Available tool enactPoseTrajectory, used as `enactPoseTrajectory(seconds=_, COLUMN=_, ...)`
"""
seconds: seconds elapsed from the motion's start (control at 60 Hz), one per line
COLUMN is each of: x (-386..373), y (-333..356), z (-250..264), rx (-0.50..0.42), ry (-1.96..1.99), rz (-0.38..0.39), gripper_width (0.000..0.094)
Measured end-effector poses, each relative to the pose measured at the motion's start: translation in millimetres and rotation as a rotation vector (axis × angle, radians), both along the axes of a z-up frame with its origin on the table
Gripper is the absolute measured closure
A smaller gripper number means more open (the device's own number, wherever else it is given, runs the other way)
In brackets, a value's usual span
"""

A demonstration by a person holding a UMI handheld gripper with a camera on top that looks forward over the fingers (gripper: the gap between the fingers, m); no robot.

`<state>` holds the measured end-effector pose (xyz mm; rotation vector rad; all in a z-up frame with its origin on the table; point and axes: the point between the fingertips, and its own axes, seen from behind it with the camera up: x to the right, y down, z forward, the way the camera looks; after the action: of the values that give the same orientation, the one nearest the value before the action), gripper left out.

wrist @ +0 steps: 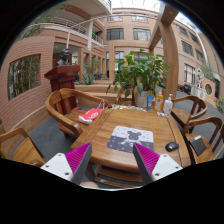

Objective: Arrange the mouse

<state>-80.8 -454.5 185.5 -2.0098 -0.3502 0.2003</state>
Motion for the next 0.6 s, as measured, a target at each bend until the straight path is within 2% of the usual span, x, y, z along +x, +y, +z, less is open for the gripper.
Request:
enactPoseTrajectory(seconds=0.133, x=30, y=7, z=-32, rx=-0.070, ry=-0.020, rz=-0.065, gripper_width=0.0093)
enactPoseTrajectory(seconds=0.183, x=53, y=25, z=-59, rx=-0.097, ry=-0.029, rz=-0.093, gripper_width=0.0091)
enactPoseTrajectory(seconds=0.317, x=113, y=57, z=-110, rx=-0.162, ry=-0.043, rz=-0.197, gripper_width=0.0091)
enactPoseTrajectory(seconds=0.483, x=191, y=108, z=-150, rx=-0.168, ry=-0.054, rz=-0.323, gripper_width=0.0099)
enactPoseTrajectory(seconds=0.6, x=229, y=144, z=-167, rx=-0.164, ry=-0.047, rz=-0.381, gripper_width=0.0090)
